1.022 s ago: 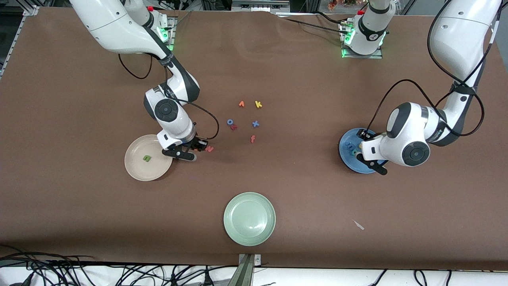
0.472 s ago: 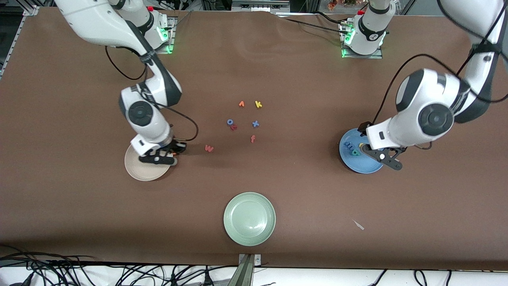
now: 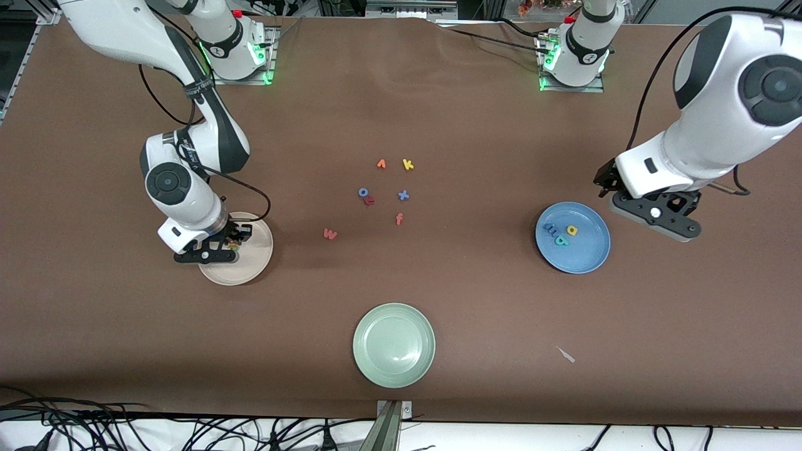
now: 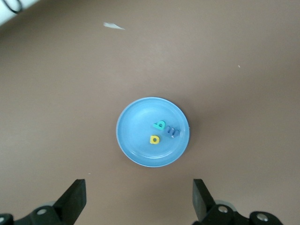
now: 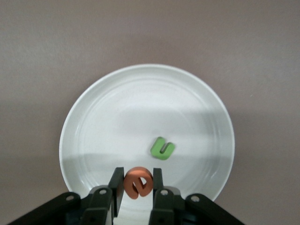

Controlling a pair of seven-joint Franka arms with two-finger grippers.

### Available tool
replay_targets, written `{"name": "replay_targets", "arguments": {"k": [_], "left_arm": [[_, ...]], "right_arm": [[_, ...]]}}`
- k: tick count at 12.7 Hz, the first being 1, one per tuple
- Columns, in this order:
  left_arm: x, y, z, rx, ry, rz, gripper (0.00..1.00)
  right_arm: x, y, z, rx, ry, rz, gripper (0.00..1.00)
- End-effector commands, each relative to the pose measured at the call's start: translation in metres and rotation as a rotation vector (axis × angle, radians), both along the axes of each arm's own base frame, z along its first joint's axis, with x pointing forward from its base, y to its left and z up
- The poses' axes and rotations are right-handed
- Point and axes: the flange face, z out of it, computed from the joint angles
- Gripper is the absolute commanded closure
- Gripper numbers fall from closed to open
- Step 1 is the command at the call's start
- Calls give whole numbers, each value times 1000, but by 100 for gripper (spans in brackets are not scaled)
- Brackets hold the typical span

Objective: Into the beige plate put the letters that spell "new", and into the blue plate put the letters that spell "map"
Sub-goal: 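Release orange e on the white plate, grasp the pink M with the right gripper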

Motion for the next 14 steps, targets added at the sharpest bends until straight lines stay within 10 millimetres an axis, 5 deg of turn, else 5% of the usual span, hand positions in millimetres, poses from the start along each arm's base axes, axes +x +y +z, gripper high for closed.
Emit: {"name": "replay_targets", "arguments": {"k": [1,2,6,11,14], "left_arm": [[-14,48,42,-135,-27,149,0],[-17,63,49,-187,-31,194,0],[-47,79,62,-175,-97,297,0],[-37,78,34,-160,-40,313,0],[-42,75,41,-156,-30,402,0]], "right_arm": [[-5,5,-2,53,17,-55,47],[-6,8,-2,57,17,-62,38],[-9,46,-9,84,15,-158,36],[-19,145,-22,155,-7,-303,31],[-30,177,-44,185,-27,-339,31]]}}
